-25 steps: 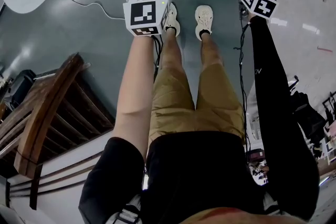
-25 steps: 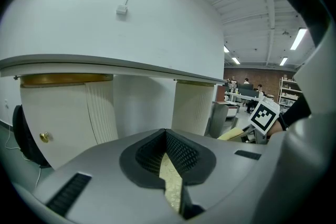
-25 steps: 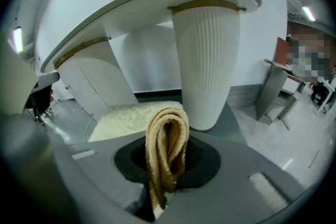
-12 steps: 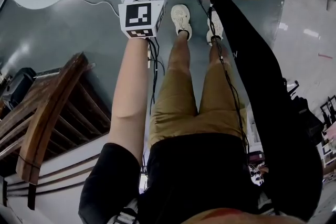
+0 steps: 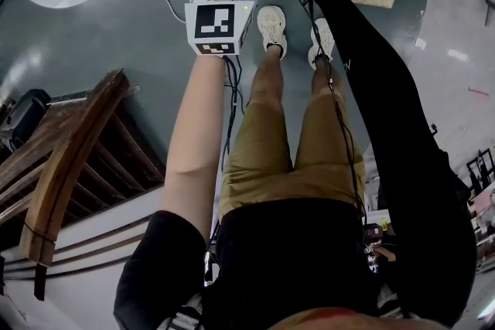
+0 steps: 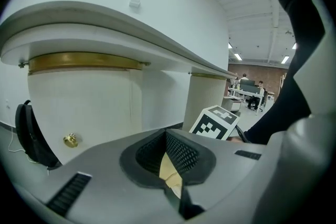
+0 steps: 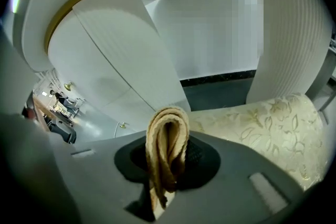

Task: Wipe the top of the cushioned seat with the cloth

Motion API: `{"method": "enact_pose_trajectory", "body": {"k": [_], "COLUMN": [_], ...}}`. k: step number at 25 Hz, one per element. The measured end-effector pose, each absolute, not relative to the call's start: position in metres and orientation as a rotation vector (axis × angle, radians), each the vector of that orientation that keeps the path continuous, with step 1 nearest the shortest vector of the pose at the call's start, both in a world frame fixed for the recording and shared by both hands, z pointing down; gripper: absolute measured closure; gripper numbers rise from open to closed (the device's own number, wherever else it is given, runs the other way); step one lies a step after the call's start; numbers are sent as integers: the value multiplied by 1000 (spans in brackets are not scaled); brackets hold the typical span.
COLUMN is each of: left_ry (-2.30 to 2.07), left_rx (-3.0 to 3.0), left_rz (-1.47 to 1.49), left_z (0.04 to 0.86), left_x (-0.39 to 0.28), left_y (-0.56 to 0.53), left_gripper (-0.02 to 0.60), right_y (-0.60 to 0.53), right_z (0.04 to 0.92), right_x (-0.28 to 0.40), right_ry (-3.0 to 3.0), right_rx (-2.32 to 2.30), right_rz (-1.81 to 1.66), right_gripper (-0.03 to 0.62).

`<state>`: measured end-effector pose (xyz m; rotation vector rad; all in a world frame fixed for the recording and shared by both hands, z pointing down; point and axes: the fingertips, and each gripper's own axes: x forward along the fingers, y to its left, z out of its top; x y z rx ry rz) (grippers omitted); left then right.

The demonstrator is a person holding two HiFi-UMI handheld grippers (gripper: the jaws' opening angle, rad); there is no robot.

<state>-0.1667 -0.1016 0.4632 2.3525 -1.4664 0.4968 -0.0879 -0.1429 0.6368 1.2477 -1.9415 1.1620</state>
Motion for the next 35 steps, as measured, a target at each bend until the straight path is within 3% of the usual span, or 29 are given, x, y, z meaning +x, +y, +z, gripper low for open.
{"method": "enact_pose_trajectory", "body": {"k": [7, 16, 27, 35], "left_ry": [-1421, -1406, -1446, -1423], "left_rx": [2387, 2406, 2375, 2381], "left_rz": [485, 519, 540, 527], "left_z": [459, 455, 454, 454], "left_x": [-124, -61, -13, -7], "left_y": [-110, -121, -126, -124], "left_gripper": [574, 574, 574, 574], "right_y": [-167, -163, -163, -155], "right_z": [627, 636, 631, 605], "right_x": [-20, 145, 299, 326], "right_ry": [-1946, -1726, -1498, -1511], "right_rx": [1354, 1521, 1719, 1776], "right_rz": [1124, 1096, 998, 943], "right_gripper": [539, 539, 539, 539]}}
